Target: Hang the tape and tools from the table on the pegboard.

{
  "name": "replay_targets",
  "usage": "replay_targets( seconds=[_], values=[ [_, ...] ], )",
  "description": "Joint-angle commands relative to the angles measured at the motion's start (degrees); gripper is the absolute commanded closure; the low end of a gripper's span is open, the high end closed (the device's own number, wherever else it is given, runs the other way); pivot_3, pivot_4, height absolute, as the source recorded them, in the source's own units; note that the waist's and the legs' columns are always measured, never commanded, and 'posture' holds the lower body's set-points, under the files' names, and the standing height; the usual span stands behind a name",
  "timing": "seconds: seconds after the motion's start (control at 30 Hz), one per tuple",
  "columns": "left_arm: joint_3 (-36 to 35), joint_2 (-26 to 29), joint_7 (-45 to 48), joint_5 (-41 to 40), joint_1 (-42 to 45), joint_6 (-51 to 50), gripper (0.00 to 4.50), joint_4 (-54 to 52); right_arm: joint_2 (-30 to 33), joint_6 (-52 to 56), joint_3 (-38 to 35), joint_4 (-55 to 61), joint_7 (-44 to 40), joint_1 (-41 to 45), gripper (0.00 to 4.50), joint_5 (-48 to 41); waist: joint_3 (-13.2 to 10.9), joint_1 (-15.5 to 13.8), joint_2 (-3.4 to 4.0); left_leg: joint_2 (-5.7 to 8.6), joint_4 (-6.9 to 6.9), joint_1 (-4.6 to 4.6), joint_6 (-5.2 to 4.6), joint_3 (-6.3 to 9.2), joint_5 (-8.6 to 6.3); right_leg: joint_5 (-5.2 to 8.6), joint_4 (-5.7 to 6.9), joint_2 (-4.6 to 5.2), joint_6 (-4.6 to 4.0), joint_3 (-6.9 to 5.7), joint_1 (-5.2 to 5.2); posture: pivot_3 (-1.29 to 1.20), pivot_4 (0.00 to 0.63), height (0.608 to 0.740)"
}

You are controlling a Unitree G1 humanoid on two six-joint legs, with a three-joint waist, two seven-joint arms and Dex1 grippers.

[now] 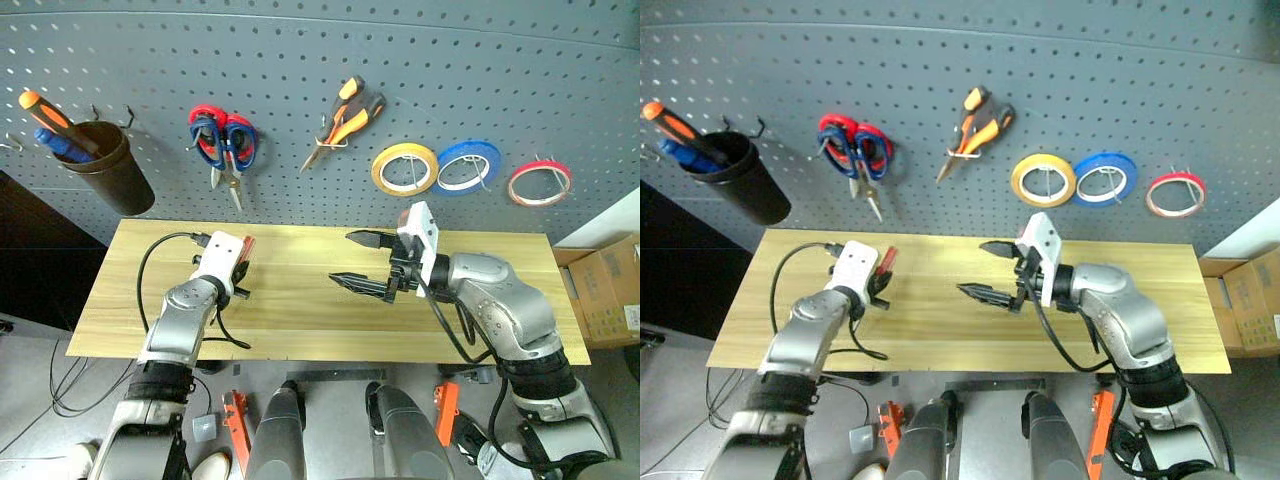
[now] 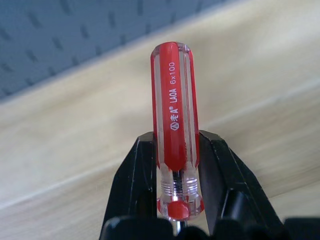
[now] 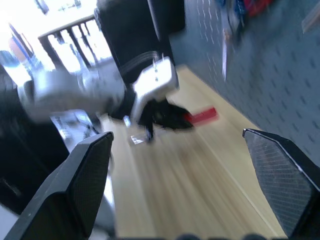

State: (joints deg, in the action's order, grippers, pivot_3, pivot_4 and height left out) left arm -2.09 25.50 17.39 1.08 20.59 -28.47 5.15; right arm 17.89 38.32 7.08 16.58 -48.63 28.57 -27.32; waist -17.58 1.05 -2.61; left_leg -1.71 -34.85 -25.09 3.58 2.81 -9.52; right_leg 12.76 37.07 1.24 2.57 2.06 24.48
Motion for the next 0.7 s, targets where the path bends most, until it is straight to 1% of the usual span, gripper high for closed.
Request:
replay_targets(
  seconds=[0.03, 0.07, 0.1, 0.17, 0.23, 0.33, 0.43, 0.5, 0.57, 0.7],
  values=[
    [-2.8, 0.2, -2.4, 0.3, -2.9, -2.6, 3.7, -13.7, -1.9, 1.3, -2.6, 4.4, 2.3, 0.6, 0.0, -4.8, 1.0, -0.1, 0.01, 0.01, 0.0, 0.0, 0.01, -0.01, 0.01, 0.0, -0.05, -0.01, 0.0, -0.01, -0.01, 0.1, 0.13, 0.74],
    [-3.5, 0.1, -3.3, 0.7, -4.1, -3.3, 3.7, -17.6, -2.8, 1.2, -3.0, 4.6, 3.0, 1.0, 0.0, -5.7, 1.7, -0.2, 0.01, 0.02, 0.01, 0.01, 0.01, -0.03, 0.01, 0.0, -0.09, -0.01, 0.0, 0.01, -0.05, 0.12, 0.112, 0.74],
    [-4.0, 0.0, -4.0, 1.0, -5.0, -3.9, 3.7, -20.1, -3.3, 1.1, -3.3, 4.7, 3.6, 1.2, 0.0, -6.4, 2.2, -0.2, -0.02, 0.03, 0.01, 0.02, 0.01, -0.05, 0.0, 0.01, -0.15, 0.0, 0.01, 0.02, -0.08, 0.12, 0.112, 0.74],
    [-5.2, 0.2, -6.2, 2.6, -6.2, -4.2, 3.7, -24.2, -4.4, 0.5, -3.6, 4.3, 4.3, 1.7, 0.0, -7.3, 3.2, -0.6, -0.03, 0.04, 0.0, 0.08, 0.01, -0.08, 0.01, 0.01, -0.16, -0.01, 0.02, 0.05, -0.14, 0.14, 0.087, 0.74],
    [-7.3, -0.2, -10.4, 5.7, -7.6, -5.4, 3.7, -29.5, -5.3, -0.3, -4.0, 3.9, 4.8, 2.1, 0.0, -8.1, 4.0, -0.9, -0.07, 0.02, -0.01, 0.15, 0.01, -0.1, 0.01, 0.09, -0.15, -0.06, 0.13, 0.06, -0.17, 0.16, 0.074, 0.74],
    [-9.6, -0.5, -15.7, 10.3, -9.1, -5.3, 3.7, -33.8, -6.1, -1.5, -3.6, 2.6, 4.8, 2.8, 0.0, -8.0, 5.5, -1.4, -0.1, -0.01, -0.02, 0.27, 0.0, -0.1, 0.02, 0.11, -0.15, -0.11, 0.18, 0.07, -0.29, 0.18, 0.062, 0.74],
    [-10.7, -0.3, -18.6, 12.6, -7.7, -3.9, 3.7, -33.6, -6.7, -2.8, -3.2, 1.2, 4.7, 3.6, 0.0, -7.9, 6.8, -2.4, -0.13, -0.01, -0.03, 0.34, -0.01, -0.11, 0.03, 0.13, -0.14, -0.13, 0.2, 0.07, -0.34, 0.2, 0.048, 0.74],
    [-11.0, 0.3, -19.4, 13.2, -4.9, -2.6, 3.7, -32.1, -7.2, -3.8, -3.1, 0.0, 4.6, 4.5, 0.0, -7.8, 7.5, -2.7, -0.15, -0.01, -0.03, 0.38, -0.02, -0.12, 0.03, 0.11, -0.14, -0.15, 0.18, 0.08, -0.37, 0.21, 0.041, 0.74],
    [-10.7, 1.1, -19.4, 13.0, -0.9, -0.7, 3.7, -28.9, -7.7, -5.0, -3.2, -1.5, 4.5, 5.9, 0.0, -7.6, 7.9, -3.5, -0.19, -0.01, -0.06, 0.39, -0.03, -0.11, 0.05, 0.09, -0.12, -0.16, 0.16, 0.04, -0.41, 0.21, 0.035, 0.74],
    [-8.9, 2.3, -19.2, 12.5, 9.5, 4.6, 3.7, -18.9, -8.5, -9.7, -3.1, -4.4, 4.3, 8.3, 0.0, -5.6, 8.6, -4.7, -0.35, -0.01, -0.06, 0.41, 0.03, -0.12, 0.2, -0.05, -0.15, -0.19, -0.04, 0.01, -0.41, 0.21, 0.03, 0.74]
  ],
)
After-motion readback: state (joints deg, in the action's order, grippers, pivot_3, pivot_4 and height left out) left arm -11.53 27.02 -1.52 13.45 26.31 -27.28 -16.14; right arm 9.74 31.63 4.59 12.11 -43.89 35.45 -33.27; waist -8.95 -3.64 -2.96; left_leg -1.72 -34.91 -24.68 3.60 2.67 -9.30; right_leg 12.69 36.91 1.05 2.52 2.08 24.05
